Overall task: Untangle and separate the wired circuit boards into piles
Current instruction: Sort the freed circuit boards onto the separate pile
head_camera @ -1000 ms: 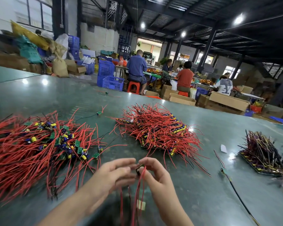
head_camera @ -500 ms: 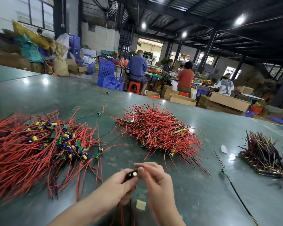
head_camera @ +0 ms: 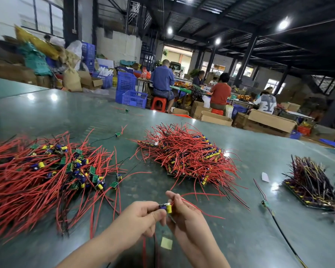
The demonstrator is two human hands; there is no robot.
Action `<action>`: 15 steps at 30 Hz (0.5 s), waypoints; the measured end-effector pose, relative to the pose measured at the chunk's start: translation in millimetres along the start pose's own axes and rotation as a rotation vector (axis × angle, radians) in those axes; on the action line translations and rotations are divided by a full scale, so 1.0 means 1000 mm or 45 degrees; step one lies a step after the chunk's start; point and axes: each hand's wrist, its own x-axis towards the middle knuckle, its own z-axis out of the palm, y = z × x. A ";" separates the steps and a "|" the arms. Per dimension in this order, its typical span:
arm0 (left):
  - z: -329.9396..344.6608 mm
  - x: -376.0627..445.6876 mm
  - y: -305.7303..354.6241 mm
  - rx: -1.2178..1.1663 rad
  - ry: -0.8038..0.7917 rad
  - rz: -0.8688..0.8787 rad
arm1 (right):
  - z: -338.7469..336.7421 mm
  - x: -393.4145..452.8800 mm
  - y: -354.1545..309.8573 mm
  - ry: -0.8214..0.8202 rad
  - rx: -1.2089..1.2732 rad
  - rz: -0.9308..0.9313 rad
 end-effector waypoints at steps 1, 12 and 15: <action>-0.001 0.000 0.000 -0.037 -0.035 -0.019 | 0.001 0.000 -0.001 -0.013 -0.021 -0.026; 0.001 -0.001 -0.008 0.423 0.121 -0.019 | 0.003 -0.007 -0.005 0.071 -0.528 -0.381; 0.002 -0.002 -0.013 1.007 0.326 0.046 | 0.000 -0.005 -0.003 0.159 -0.361 -0.243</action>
